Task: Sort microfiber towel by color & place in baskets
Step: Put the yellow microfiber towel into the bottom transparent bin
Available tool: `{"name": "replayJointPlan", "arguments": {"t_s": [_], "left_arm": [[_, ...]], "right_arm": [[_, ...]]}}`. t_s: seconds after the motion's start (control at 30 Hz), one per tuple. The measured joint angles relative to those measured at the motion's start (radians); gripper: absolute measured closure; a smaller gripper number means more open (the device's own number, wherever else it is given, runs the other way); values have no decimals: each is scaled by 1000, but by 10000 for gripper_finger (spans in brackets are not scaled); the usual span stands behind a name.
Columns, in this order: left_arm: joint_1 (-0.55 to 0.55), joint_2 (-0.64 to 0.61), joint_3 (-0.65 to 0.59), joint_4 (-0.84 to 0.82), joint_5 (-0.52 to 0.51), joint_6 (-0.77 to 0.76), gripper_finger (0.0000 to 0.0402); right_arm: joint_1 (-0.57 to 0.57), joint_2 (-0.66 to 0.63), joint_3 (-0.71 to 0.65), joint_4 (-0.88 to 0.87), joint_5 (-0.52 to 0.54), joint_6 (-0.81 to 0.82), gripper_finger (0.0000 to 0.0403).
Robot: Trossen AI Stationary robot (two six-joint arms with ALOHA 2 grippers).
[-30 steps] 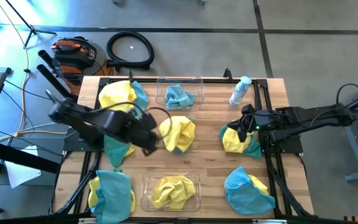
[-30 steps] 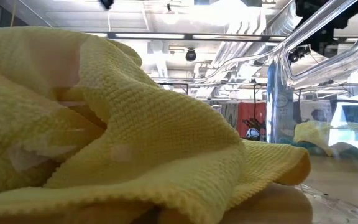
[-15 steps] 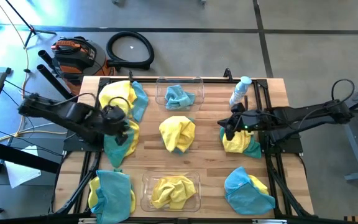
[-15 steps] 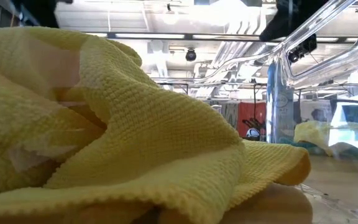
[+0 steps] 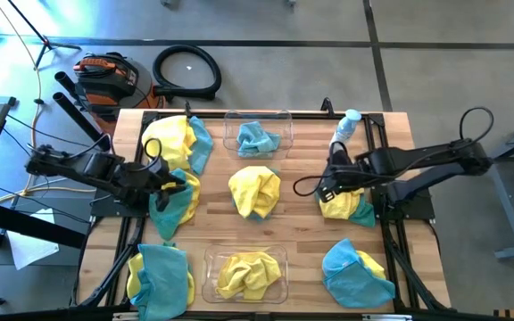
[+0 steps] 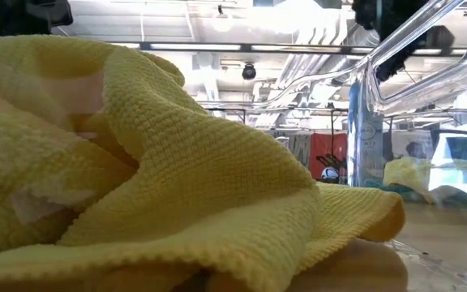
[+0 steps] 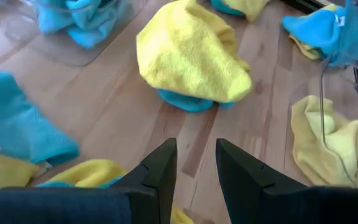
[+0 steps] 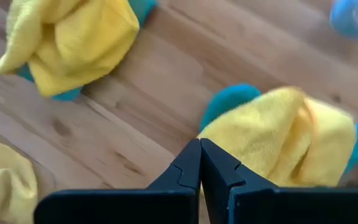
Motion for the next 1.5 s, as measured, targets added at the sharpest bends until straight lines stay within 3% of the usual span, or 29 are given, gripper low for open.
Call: {"name": "replayJointPlan", "arguments": {"t_s": [0.3,0.6,0.97,1.17,1.33,1.5], "left_arm": [[0,-12,-20,34,59,91,303],[0,-11,-20,35,-46,-124,303],[0,-11,-20,34,-55,-139,303],[0,-11,-19,35,-57,-153,303],[0,-11,-19,35,-58,-154,303],[0,-11,-19,35,-66,-154,303]], "right_arm": [[0,39,-14,-2,-29,74,400],[0,39,-15,1,-5,81,400],[0,39,-15,-34,-14,202,396],[0,45,-91,-78,-18,282,337],[-1,45,-225,-20,-59,334,276],[-1,45,-362,103,-91,333,242]]}}
